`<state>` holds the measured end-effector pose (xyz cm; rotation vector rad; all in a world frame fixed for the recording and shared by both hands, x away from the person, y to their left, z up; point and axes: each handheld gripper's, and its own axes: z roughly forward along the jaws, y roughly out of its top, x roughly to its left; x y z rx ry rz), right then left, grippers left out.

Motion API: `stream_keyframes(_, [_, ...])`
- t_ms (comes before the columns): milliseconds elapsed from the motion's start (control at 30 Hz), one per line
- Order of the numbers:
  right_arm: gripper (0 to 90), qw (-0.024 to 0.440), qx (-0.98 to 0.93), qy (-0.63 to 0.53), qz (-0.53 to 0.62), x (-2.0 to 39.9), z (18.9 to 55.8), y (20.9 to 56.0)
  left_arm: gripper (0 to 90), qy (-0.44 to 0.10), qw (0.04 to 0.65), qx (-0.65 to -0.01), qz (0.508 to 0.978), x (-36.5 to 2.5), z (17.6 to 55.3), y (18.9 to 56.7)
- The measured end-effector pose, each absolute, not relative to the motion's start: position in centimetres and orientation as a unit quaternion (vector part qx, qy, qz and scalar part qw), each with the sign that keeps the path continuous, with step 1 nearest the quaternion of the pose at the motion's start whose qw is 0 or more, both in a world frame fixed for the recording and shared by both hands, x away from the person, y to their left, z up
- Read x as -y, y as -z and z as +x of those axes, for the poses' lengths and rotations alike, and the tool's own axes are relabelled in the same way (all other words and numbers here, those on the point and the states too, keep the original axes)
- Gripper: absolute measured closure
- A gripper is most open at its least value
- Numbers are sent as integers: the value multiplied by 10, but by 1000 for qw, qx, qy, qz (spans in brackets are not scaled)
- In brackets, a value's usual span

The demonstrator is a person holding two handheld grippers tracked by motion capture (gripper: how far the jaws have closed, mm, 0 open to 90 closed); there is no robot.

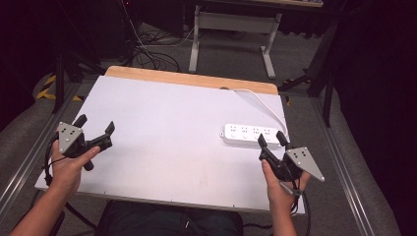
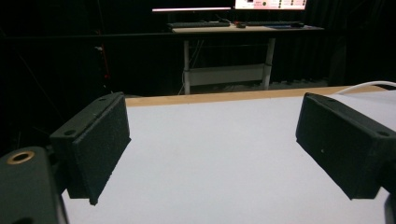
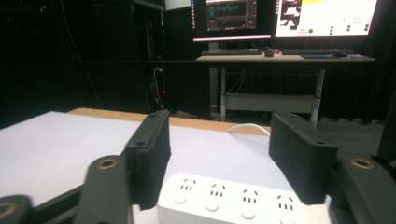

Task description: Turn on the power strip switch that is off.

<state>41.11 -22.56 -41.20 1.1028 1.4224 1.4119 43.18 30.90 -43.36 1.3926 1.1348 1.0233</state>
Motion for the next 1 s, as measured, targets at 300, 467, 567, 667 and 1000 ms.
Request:
stream_keyframes(300, [159,411,-558,-571,441,228,414,414,107,-425,511,-472,579,-309,432,434])
stream_keyframes(467, [105,413,-554,-569,445,228,415,415,107,-425,511,-472,579,-309,432,434])
stream_keyframes(567, [105,411,-555,-569,447,229,415,415,107,-425,511,-472,579,-310,432,434])
stream_keyframes(667, [105,411,-556,-569,446,229,415,416,107,-425,511,-472,579,-310,432,434])
stream_keyframes(1000, [103,412,-558,-568,442,228,417,416,107,-425,510,-473,579,-310,432,434])
